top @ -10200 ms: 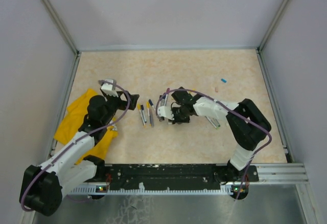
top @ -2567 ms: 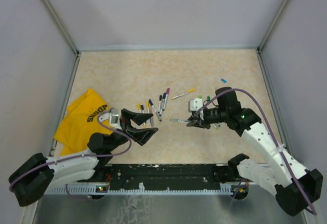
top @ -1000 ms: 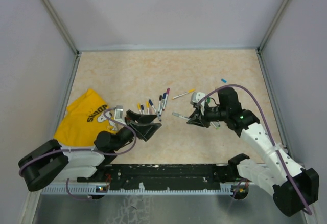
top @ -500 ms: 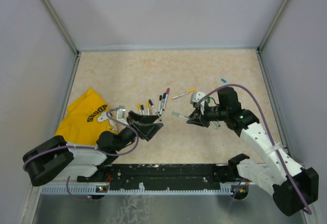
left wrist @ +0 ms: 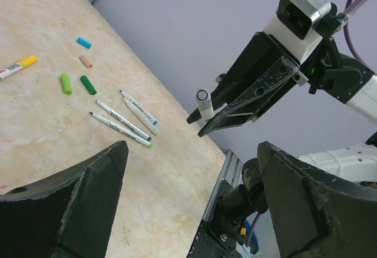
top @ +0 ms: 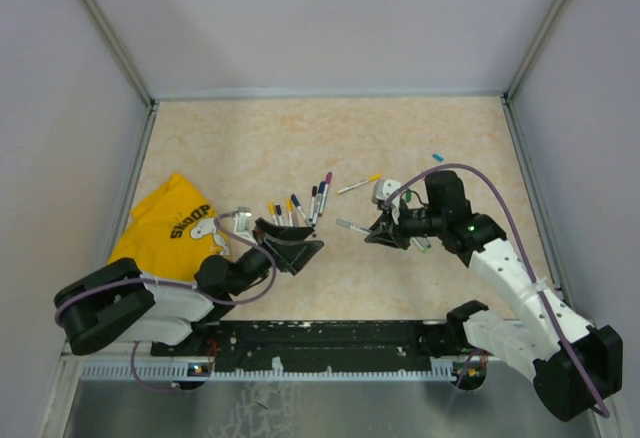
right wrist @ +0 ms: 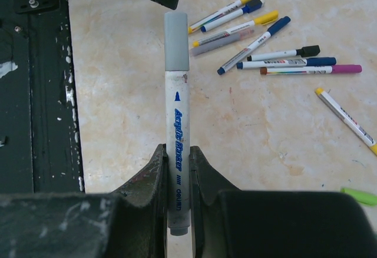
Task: Open the pen caps
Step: Open the pen cap from the pen.
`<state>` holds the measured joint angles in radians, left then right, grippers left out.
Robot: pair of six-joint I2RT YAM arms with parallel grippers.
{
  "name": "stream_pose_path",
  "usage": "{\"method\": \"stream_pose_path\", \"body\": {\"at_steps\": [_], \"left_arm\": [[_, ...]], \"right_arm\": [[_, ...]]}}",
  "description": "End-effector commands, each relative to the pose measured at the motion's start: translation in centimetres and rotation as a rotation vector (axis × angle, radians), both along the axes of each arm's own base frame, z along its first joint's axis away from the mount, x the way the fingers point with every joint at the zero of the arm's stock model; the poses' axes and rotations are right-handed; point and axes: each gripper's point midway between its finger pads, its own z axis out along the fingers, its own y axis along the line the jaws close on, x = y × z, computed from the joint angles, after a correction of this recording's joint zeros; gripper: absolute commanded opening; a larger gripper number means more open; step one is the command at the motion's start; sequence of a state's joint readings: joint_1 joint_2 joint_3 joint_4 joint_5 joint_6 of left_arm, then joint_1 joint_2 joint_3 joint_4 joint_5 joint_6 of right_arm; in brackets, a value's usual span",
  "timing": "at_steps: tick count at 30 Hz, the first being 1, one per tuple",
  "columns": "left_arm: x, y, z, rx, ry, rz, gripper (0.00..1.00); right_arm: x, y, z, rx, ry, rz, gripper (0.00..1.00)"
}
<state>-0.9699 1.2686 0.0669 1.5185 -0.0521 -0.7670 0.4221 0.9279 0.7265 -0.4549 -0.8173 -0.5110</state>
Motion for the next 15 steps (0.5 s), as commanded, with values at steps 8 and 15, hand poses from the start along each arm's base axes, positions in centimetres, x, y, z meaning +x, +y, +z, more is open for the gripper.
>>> {"method": "stream_pose_path", "body": {"at_steps": [8,15], "left_arm": [[-0.11,0.26,4.0,-0.147,-0.063,0.01,0.95],[0.3,-0.08,4.52,-0.186,-0.052,0.017,0.95]], "right_arm": [[0.39,0.35,0.67,0.033,-0.012,0.004,0.0],[0.51,0.4,0.52,0.033,-0.004,-0.001,0.0]]}}
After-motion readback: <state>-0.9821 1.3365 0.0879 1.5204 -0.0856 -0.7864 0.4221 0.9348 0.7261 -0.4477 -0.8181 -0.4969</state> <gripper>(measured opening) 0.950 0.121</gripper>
